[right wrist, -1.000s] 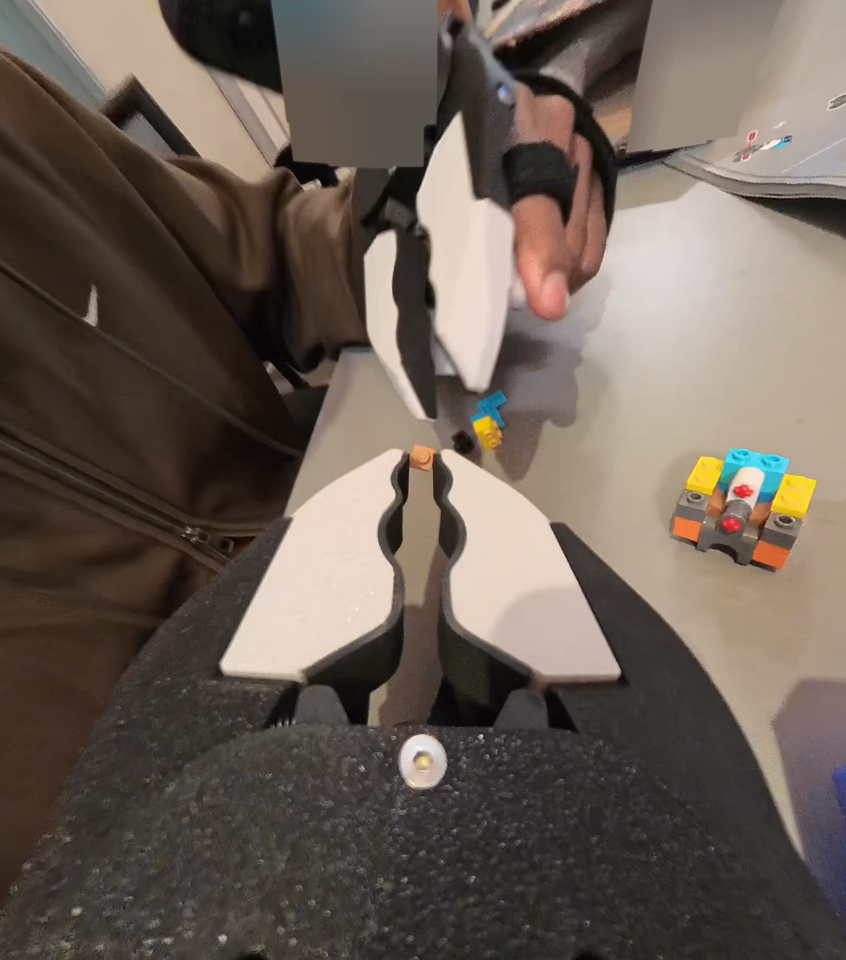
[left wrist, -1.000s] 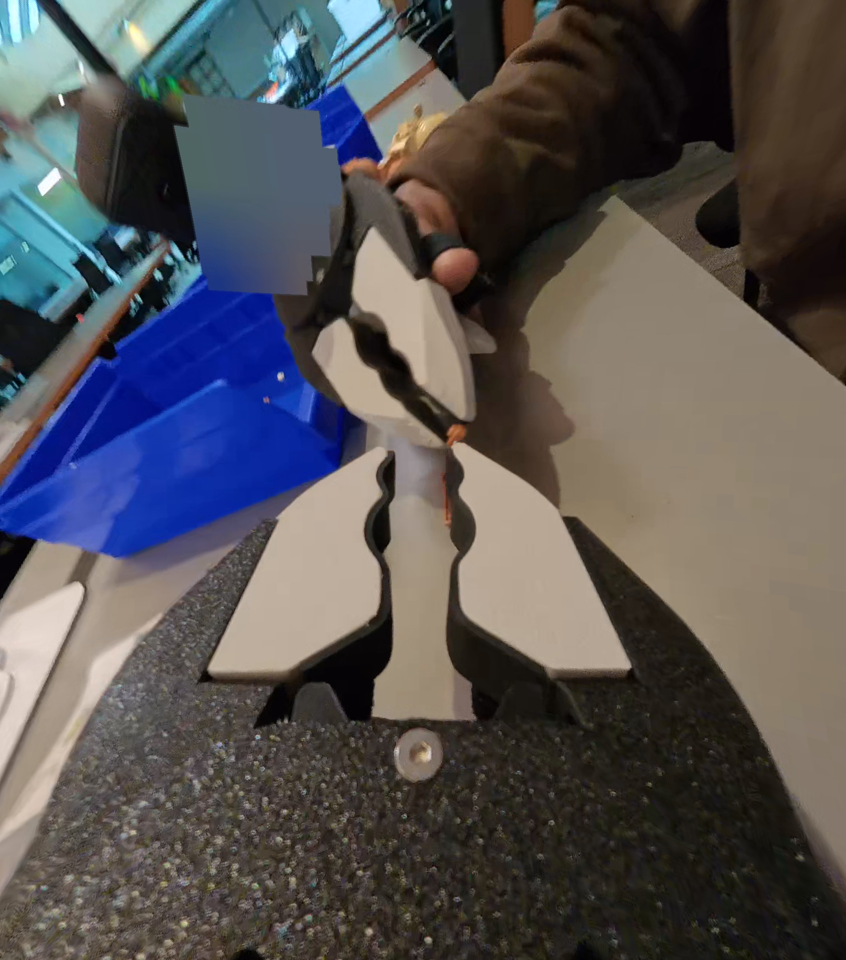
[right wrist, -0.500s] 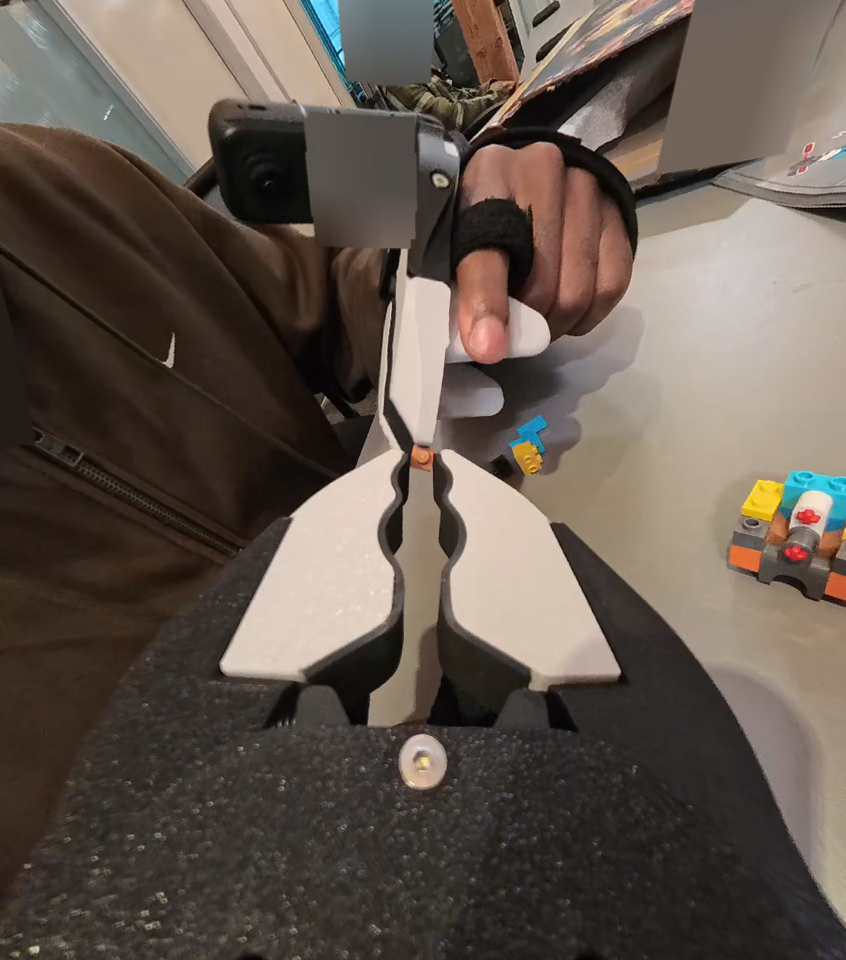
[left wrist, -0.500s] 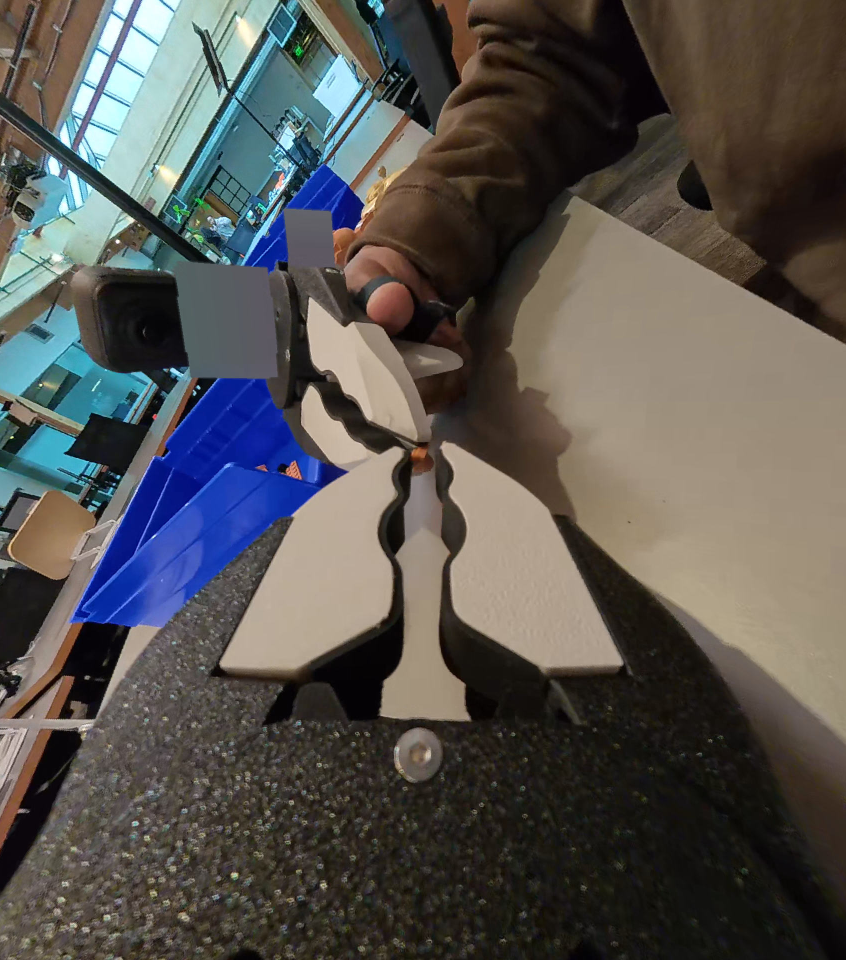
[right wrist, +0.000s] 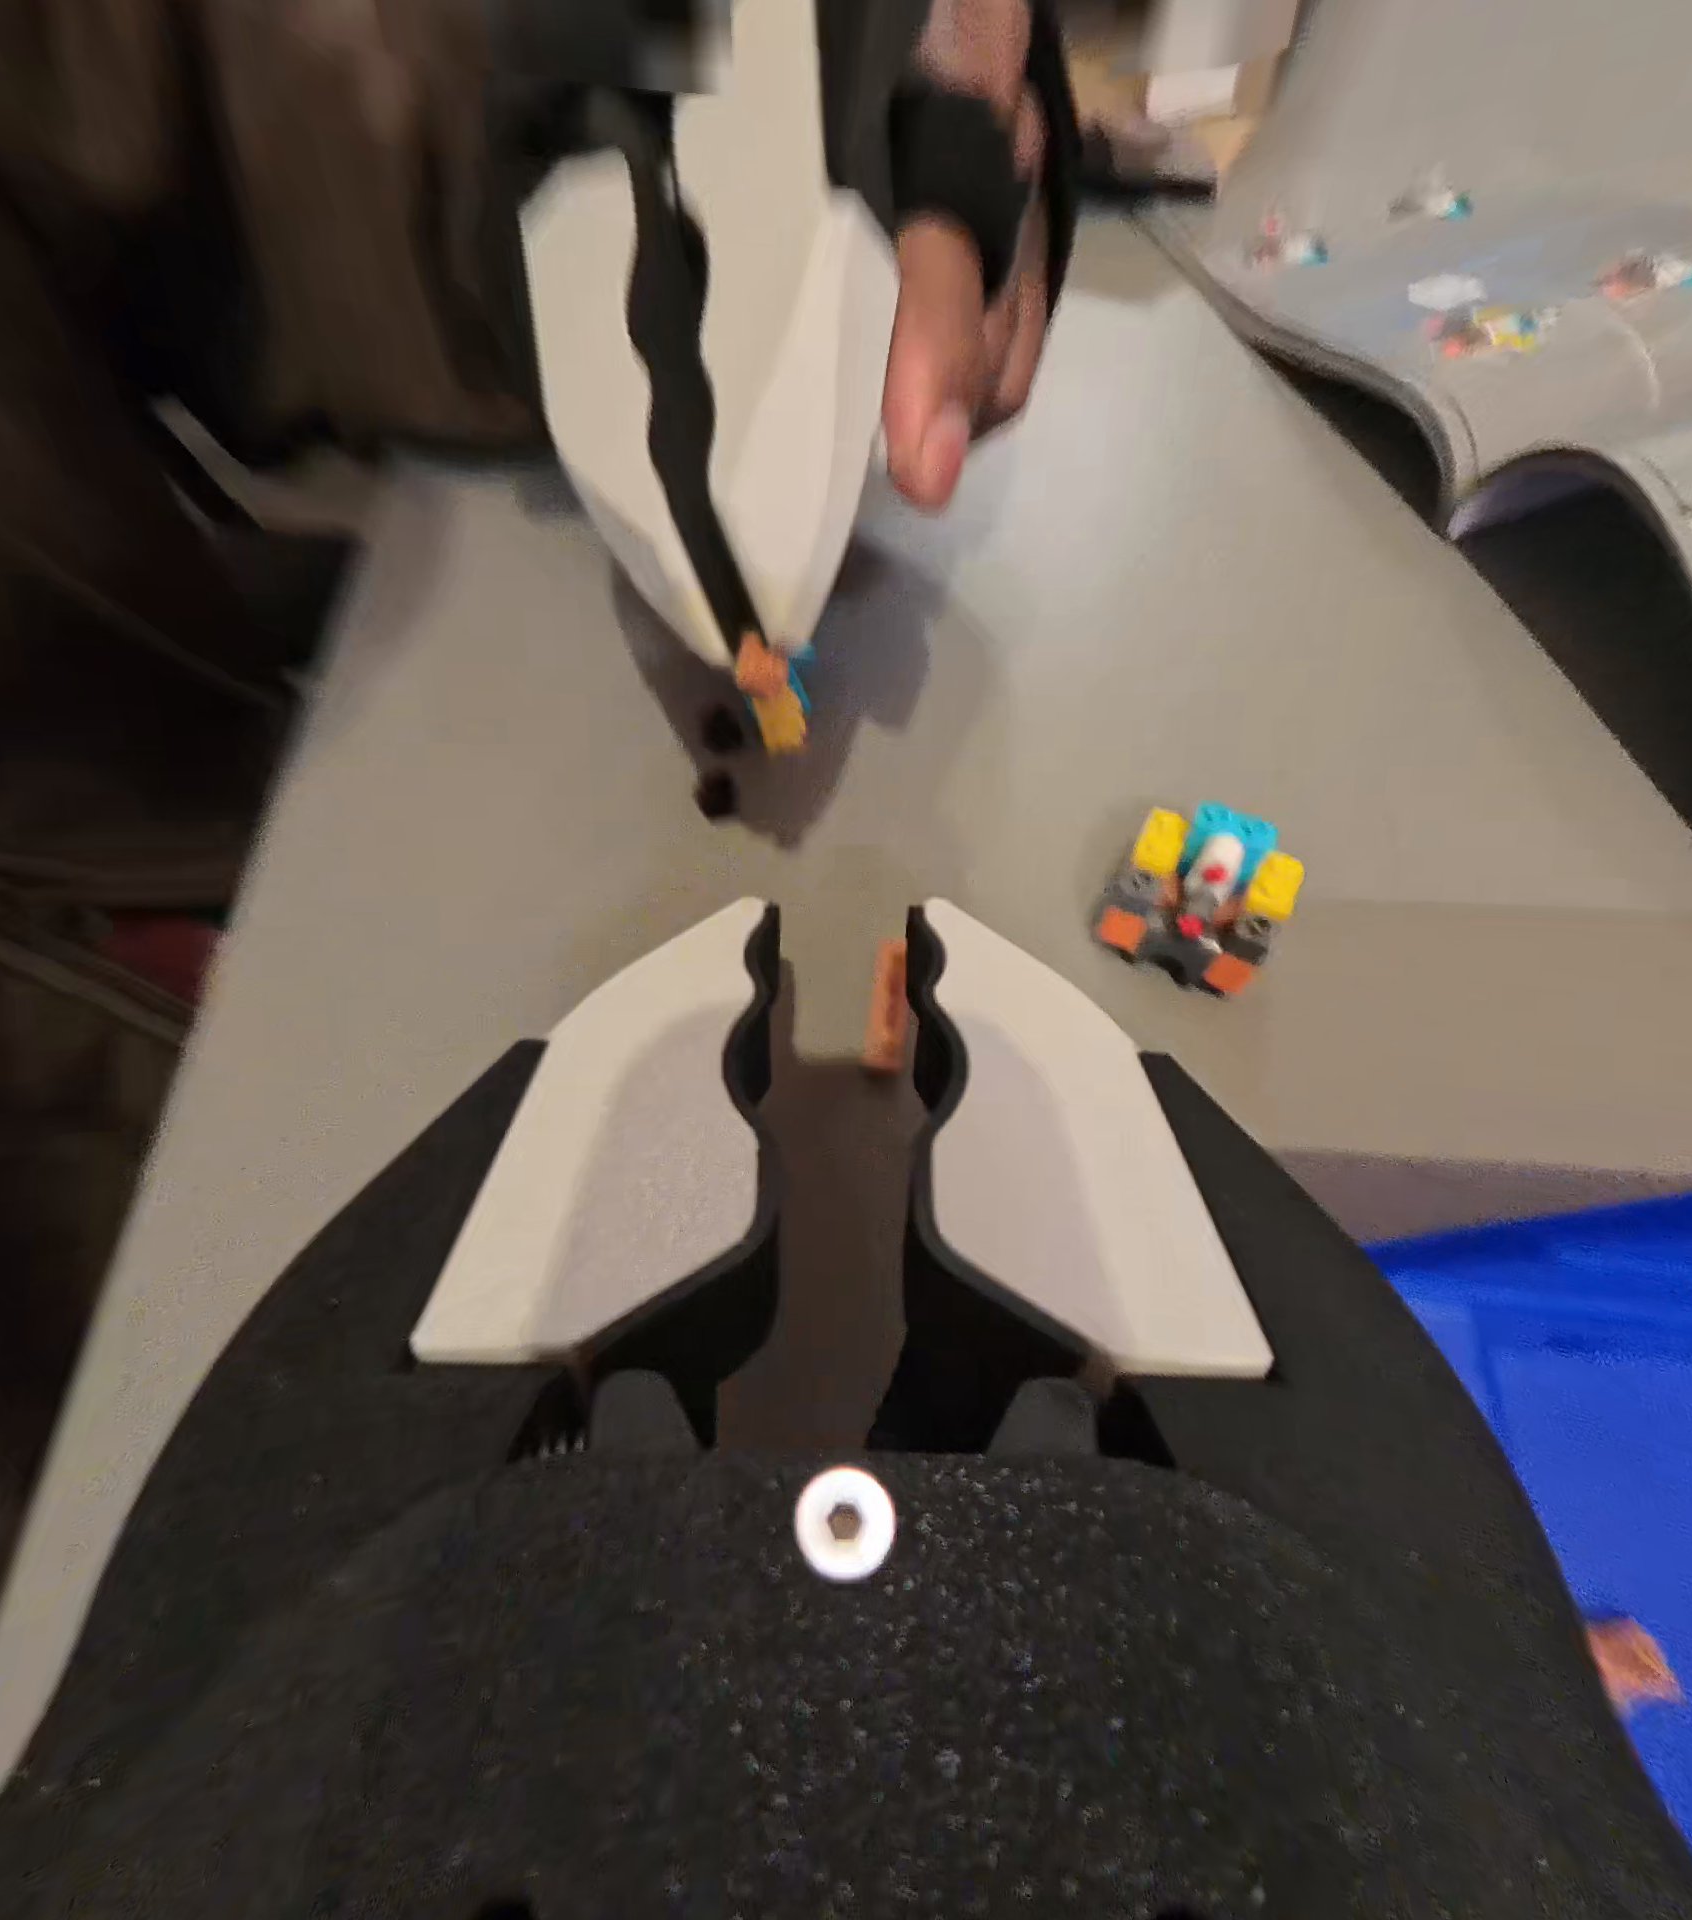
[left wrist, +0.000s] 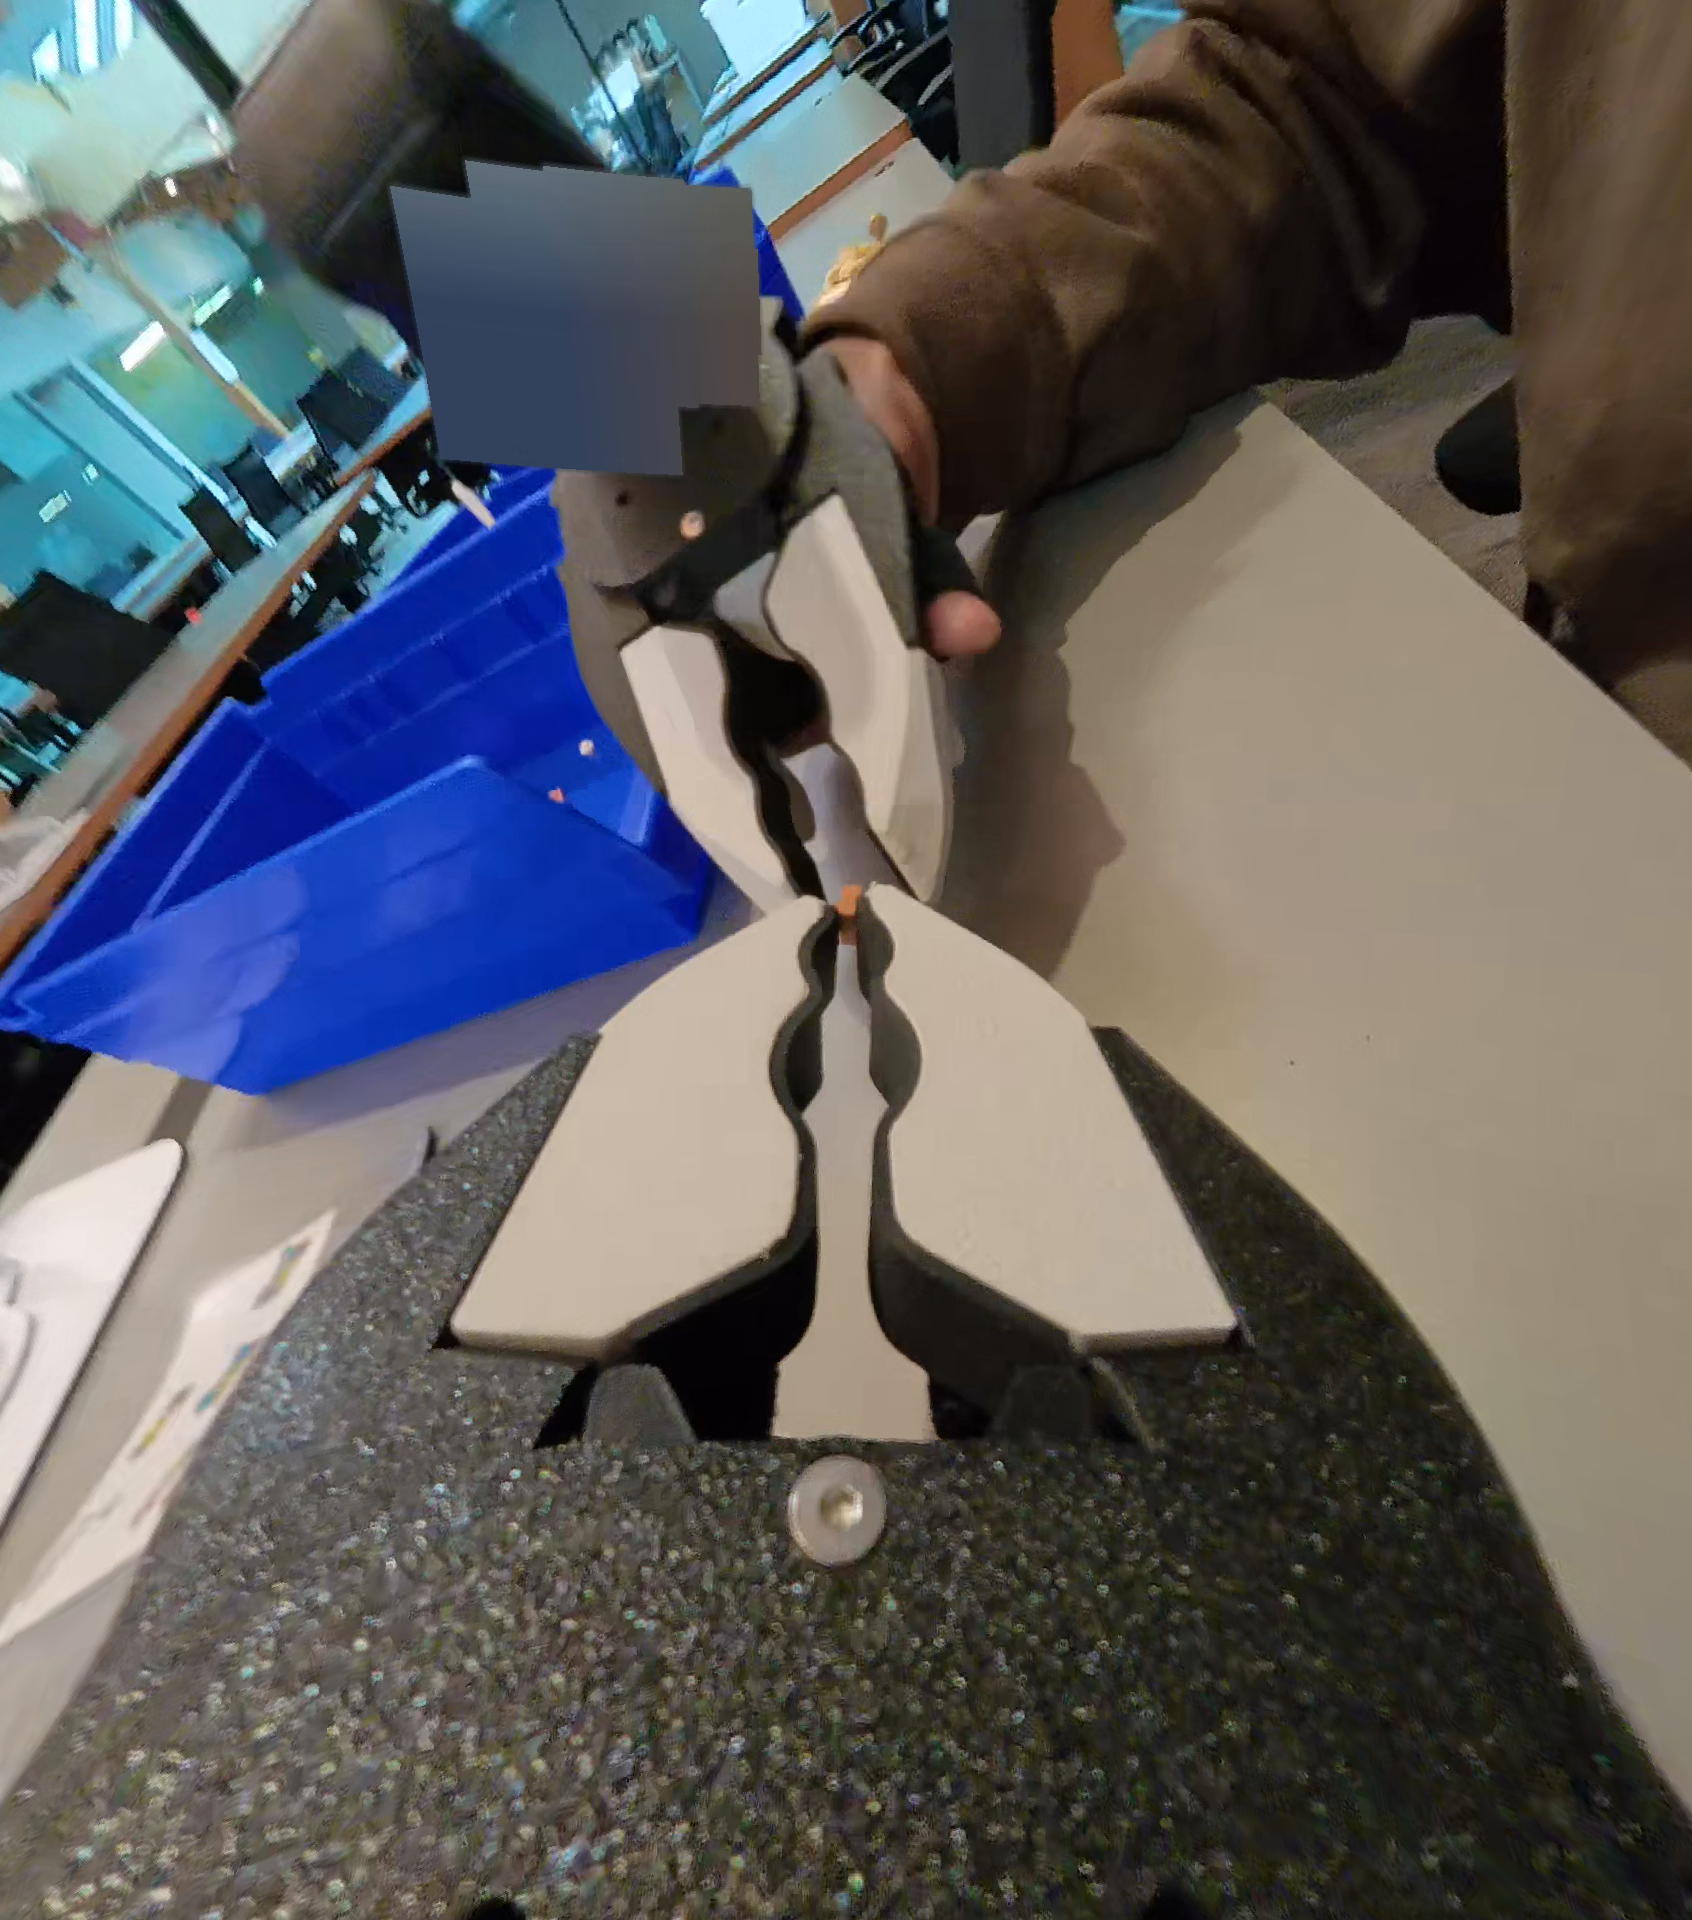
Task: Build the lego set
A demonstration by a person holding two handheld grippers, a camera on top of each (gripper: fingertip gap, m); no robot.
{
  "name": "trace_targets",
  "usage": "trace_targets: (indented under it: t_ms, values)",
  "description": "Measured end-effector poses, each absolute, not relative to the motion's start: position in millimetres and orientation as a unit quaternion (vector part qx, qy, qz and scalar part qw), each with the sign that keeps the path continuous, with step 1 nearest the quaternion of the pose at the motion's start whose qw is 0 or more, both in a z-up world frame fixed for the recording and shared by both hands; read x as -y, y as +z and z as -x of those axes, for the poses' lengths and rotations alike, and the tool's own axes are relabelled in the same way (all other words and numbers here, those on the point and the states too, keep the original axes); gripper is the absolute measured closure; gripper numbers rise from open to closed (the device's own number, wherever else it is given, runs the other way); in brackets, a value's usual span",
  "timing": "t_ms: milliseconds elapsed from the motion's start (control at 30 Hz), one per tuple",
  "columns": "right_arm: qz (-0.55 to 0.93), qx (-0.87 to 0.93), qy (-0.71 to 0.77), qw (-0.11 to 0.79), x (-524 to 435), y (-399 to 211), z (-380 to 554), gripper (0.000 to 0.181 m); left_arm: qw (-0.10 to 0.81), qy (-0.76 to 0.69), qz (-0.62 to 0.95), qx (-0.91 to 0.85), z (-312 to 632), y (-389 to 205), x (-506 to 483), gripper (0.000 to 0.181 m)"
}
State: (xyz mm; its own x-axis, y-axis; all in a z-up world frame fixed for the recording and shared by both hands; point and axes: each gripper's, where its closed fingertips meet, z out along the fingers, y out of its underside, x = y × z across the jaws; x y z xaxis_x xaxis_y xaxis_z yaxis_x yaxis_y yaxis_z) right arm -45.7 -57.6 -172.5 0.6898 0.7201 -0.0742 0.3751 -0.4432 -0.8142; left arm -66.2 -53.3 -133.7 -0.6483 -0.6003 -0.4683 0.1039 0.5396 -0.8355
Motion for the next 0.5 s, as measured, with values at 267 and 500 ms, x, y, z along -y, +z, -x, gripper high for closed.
trace_targets:
  t_ms: [267, 500]
  values:
    - [0.865, 0.339, 0.152, 0.338, 63.6, -202.2, 31.7, 0.155, 0.36, -0.46, 0.204, -0.786, 61.2, -138.9, 46.1, 0.178]
    - [0.874, 0.302, 0.174, 0.339, 60.2, -201.8, 27.8, 0.158, 0.361, -0.453, 0.215, -0.786, 59.1, -140.5, 43.1, 0.178]
